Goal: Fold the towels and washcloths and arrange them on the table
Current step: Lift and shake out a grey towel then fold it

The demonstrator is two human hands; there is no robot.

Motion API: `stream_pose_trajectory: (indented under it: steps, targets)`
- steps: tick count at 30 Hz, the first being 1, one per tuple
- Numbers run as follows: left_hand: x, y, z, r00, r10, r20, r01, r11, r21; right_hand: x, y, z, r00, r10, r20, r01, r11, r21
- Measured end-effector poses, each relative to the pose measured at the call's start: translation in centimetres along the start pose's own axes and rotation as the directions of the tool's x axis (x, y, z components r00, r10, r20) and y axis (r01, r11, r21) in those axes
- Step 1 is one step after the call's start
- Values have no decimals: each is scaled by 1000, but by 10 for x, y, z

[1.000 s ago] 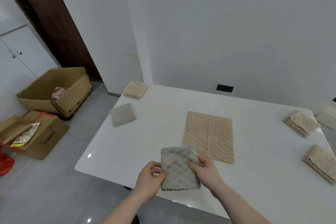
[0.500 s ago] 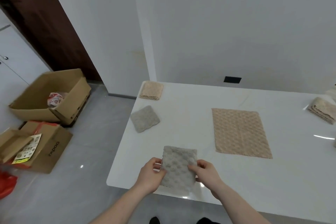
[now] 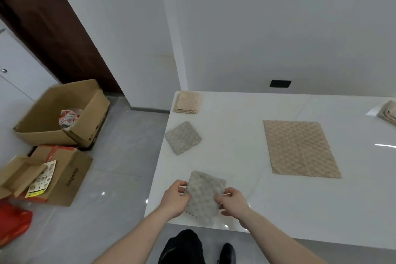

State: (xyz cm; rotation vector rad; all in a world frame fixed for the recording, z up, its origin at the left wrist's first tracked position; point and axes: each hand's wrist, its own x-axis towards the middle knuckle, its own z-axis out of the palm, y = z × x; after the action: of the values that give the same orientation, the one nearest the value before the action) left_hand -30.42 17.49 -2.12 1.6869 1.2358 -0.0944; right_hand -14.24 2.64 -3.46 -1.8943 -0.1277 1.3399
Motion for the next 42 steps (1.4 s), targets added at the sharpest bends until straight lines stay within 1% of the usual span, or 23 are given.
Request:
stream_pose_trajectory:
  steps: [5,10,13,17,19,21,23,26,28,30,32,33,36,39,42]
  targets:
    - [23,-11,-34,1000,-11,6,11,998,64,12,-9,47,999,29,13,-29,1000,0]
    - [51,-29,-65,996,-22,91,11,992,122,26,-14,89,995,64,-71,-64,998,1]
    - [63,-39,-81,990,-16,141,-3,991,131,38,-18,109,991,61,-115,-66,997,-45]
    - [75,-57,-97,982,-61,180,41,993,109,51,-30,127,989,-2,-151,-23,986,-164]
    - [77,-65,-102,975,-114,192,98,991,93,56,-39,132,984,-55,-168,11,967,-254]
    - [74,-70,-106,958,-164,234,155,986,57,62,-49,137,980,-98,-173,36,943,-330]
    - [70,-72,-107,932,-209,297,215,977,14,68,-58,143,974,-154,-167,73,909,-411]
    - [66,-79,-104,895,-251,369,294,953,-66,75,-71,154,963,-239,-124,130,815,-564]
    - [65,-83,-100,881,-266,392,313,948,-59,78,-78,163,960,-258,-112,144,792,-594]
    - [63,-85,-100,878,-282,386,307,952,-3,79,-79,169,958,-269,-95,150,757,-636]
    - [66,-89,-103,903,-270,334,266,962,58,76,-77,171,963,-261,-64,151,722,-676]
    - [67,-89,-106,922,-240,303,220,971,99,73,-75,170,965,-254,-60,146,717,-682]
    - [71,-85,-112,961,-158,227,114,974,193,63,-61,155,969,-231,-91,116,743,-659]
    - [77,-68,-107,983,-76,169,39,977,211,47,-46,124,966,-215,-145,84,790,-607]
    - [79,-36,-85,980,36,196,-83,969,235,27,-35,80,948,-215,-235,51,832,-553]
